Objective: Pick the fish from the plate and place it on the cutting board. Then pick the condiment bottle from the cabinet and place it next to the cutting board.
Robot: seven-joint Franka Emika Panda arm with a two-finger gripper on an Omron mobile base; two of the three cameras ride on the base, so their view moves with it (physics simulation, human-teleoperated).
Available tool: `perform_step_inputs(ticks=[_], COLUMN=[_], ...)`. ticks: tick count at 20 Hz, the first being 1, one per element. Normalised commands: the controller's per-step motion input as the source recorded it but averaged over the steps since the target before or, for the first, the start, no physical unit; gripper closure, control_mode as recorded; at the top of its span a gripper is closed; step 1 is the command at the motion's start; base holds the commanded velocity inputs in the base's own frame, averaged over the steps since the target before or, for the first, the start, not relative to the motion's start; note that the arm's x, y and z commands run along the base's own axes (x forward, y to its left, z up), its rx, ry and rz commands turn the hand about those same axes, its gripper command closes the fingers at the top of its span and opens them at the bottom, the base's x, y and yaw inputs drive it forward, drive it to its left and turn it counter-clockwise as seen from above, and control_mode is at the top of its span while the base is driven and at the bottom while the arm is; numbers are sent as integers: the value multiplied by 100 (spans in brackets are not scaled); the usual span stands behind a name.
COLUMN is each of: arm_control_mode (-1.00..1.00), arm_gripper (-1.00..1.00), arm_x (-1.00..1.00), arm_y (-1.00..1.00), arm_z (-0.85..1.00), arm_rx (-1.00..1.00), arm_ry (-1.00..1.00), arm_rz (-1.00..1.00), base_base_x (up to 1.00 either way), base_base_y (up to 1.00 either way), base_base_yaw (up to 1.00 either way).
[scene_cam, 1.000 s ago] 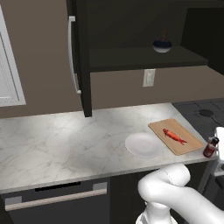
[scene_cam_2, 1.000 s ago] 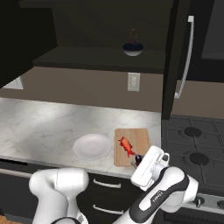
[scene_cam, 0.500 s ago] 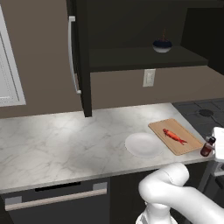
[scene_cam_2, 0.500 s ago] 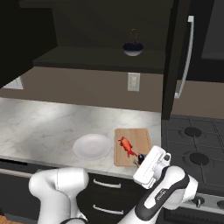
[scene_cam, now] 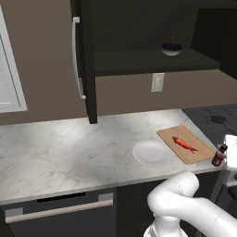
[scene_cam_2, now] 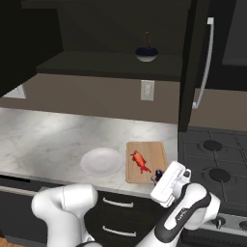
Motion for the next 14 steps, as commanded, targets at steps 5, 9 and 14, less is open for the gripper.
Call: perform_step_inputs(ticks=[5, 9, 14], arm_control_mode=[-100, -100, -100], arm_gripper=[100, 100, 100], arm_x=[22, 24, 26], arm_y=[-12, -10, -11], arm_z=[-18, -19, -17], arm_rx=[0, 0, 0], arm_ry=[0, 0, 0], arm_rz=[-1, -1, -1], base_base_x=[0, 0, 0], base_base_y=[0, 0, 0], base_base_yaw=[0, 0, 0])
